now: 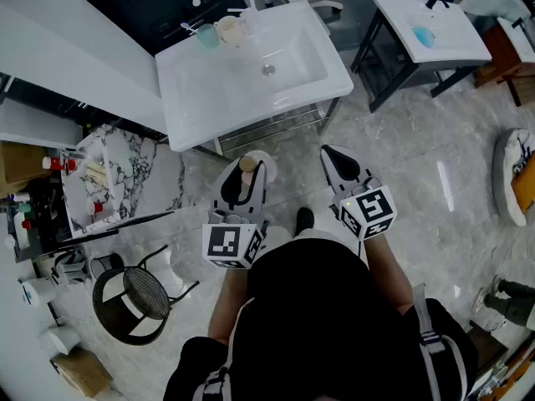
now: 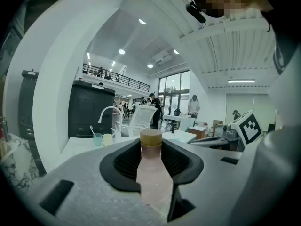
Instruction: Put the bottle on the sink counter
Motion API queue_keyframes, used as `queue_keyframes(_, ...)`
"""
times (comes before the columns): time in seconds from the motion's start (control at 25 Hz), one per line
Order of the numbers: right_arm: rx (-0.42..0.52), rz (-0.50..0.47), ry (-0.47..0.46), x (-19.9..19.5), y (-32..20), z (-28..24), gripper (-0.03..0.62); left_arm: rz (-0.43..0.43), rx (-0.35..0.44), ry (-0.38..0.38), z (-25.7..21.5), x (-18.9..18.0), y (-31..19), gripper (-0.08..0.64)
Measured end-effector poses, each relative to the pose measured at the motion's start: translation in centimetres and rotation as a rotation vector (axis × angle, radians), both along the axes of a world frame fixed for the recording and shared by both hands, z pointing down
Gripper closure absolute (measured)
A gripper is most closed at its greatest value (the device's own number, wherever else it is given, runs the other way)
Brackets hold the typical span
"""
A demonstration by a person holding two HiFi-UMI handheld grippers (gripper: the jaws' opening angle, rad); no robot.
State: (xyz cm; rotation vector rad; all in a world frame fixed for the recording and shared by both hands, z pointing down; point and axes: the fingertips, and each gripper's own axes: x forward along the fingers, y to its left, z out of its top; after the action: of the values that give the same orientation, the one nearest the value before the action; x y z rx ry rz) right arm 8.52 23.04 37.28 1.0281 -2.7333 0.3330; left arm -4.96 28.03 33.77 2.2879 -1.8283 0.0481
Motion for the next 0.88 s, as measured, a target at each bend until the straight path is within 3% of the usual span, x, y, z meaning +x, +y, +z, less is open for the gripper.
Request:
queue_keyframes(0.48,0.046,-0.016,-0.008,1.6,2.2,-1.7,0.589,0.027,0.016,-0.011,-0.2,2.3,1.7,0.422)
queue_keyframes(0.88,0.016,0.009,0.004,3.8,2.8,-0.7,0.588,0.027,0.019,-0.004,-0.4,3.6,1.6,0.422)
